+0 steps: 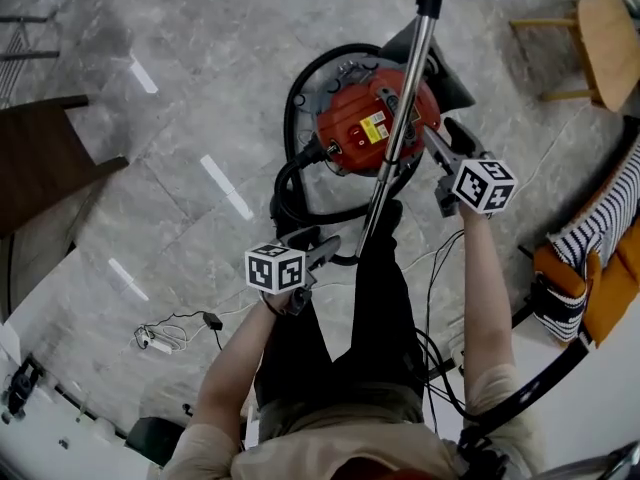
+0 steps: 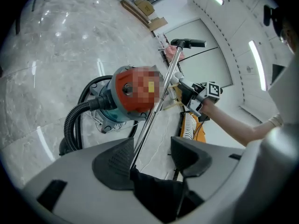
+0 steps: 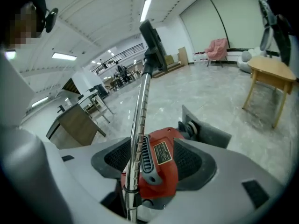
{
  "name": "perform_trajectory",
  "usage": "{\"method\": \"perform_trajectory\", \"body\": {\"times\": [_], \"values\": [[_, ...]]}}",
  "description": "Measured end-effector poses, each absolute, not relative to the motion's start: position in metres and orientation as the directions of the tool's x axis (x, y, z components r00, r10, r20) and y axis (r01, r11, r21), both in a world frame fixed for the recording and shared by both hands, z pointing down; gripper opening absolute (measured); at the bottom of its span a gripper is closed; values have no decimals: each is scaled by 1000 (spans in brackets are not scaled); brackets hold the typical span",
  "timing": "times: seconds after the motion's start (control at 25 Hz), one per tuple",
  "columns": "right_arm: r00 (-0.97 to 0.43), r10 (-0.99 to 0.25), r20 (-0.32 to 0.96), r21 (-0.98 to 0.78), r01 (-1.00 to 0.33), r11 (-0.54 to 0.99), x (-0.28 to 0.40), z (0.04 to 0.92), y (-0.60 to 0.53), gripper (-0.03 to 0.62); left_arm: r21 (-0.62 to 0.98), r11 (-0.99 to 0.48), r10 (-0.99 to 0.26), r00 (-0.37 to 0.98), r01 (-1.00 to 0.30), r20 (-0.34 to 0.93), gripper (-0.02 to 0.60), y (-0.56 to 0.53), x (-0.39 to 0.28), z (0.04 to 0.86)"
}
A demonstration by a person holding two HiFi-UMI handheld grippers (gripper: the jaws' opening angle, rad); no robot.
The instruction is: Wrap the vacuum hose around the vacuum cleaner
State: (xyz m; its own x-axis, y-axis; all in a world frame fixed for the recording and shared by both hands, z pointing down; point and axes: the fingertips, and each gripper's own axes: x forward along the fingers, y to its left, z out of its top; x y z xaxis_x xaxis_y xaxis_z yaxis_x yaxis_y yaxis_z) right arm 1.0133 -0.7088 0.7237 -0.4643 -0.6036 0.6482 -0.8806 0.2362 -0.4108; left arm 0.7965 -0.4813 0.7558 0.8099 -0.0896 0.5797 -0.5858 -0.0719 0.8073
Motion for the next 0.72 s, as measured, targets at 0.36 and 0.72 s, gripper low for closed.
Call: {"method": "perform_trajectory", "body": {"times": [0.36,0.72], "values": [[-491,-679,545,-636,-770,46,1009,686,-614,256,771,-229,-89,801,-595,592,253,-516,796,743],[-682,-677,277,-880,-462,105,1011,646,-565,203,723,-234,-211,760,-650,615,253,-513,829,715]]}}
